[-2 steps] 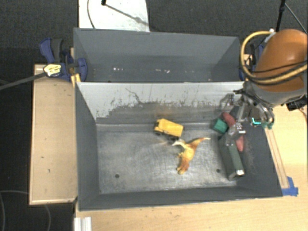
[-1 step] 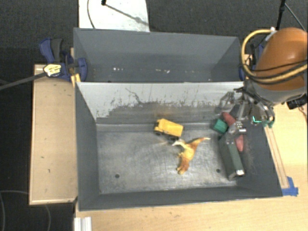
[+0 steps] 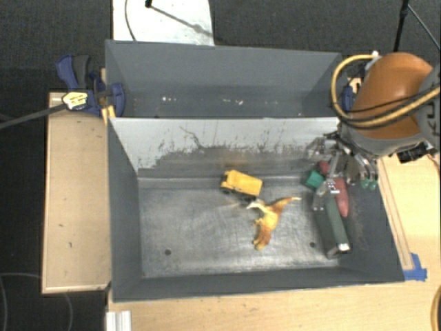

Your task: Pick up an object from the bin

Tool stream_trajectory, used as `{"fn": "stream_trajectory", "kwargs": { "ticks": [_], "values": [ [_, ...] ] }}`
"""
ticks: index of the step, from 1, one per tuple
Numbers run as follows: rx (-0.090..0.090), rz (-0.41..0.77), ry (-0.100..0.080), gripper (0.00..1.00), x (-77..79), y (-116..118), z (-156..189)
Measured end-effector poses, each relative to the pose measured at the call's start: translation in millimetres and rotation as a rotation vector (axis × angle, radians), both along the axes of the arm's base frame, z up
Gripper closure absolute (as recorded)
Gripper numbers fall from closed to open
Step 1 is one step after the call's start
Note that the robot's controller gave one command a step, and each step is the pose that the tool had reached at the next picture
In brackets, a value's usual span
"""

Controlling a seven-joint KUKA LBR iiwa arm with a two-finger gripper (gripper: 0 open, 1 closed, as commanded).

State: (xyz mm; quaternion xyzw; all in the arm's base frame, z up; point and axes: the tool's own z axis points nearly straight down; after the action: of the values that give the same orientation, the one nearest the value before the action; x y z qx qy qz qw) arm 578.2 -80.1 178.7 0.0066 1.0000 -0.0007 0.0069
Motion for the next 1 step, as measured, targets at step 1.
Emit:
{"fn": "stream_trajectory", "kwargs": {
  "ticks": [1],
  "values": [
    [0.0, 0.114, 0.007, 0.0, 1.6, 9.8, -70.0]
  ]
}}
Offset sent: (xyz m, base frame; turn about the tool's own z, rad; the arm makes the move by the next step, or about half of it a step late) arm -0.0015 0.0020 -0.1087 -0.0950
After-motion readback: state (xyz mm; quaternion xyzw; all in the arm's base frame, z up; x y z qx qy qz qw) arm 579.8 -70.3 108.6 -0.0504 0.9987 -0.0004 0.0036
